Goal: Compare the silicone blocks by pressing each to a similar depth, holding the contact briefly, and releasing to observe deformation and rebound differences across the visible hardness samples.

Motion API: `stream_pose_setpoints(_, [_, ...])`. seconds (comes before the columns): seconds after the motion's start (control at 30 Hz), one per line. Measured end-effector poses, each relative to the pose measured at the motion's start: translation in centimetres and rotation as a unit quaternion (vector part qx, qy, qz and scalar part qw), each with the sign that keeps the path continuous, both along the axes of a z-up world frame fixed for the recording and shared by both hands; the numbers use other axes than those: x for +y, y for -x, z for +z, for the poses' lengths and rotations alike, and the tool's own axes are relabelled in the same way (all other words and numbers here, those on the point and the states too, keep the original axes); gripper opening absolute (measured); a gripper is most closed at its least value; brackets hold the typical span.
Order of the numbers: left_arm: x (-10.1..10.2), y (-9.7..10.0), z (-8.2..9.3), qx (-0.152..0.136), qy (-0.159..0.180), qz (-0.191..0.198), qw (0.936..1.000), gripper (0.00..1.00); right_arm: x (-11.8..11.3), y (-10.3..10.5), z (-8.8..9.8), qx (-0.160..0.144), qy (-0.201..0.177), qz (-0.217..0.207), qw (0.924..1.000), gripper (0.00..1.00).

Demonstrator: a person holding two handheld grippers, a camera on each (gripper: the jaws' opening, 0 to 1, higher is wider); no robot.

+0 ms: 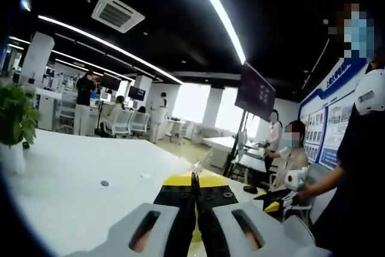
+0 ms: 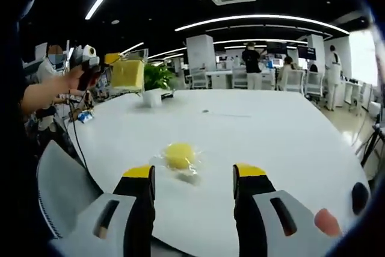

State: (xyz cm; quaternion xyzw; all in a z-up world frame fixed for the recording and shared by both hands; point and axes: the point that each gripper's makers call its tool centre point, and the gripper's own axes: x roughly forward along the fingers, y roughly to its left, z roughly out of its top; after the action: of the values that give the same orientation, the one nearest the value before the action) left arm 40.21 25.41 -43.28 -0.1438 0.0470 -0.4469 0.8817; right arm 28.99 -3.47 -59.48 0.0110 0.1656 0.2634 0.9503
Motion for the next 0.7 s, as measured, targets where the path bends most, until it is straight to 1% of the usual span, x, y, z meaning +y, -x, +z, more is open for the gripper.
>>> stream_pose_setpoints(0.17, [0.2, 0.2, -2.0, 0.024, -0.003, 0.003, 0.9997, 0.0, -0.7, 0.1, 0.1, 0.0, 0.002, -0.011, 0.9999, 0.47])
stream_pose_setpoints(0.3, [0.2, 0.7, -3.5, 0.04, -0.003, 0.0, 0.9992, 0.0, -0.7, 0.4, 0.1, 0.001, 0.001, -0.015, 0.9999, 0.46])
stream_pose_setpoints(0.37, [0.2, 0.7, -4.0, 0.044, -0.006, 0.001, 0.999, 0.0, -0.6, 0.5, 0.1, 0.0, 0.001, -0.016, 0.9999, 0.46])
stream_pose_setpoints(0.4, [0.2, 0.8, -4.5, 0.051, -0.006, 0.0, 0.9987, 0.0, -0.6, 0.5, 0.1, 0.001, 0.002, -0.016, 0.9999, 0.46])
stream_pose_setpoints(0.7, [0.6, 1.0, -7.9, 0.087, -0.011, 0.005, 0.9961, 0.0, -1.2, 1.0, 0.2, 0.001, 0.003, -0.026, 0.9997, 0.44])
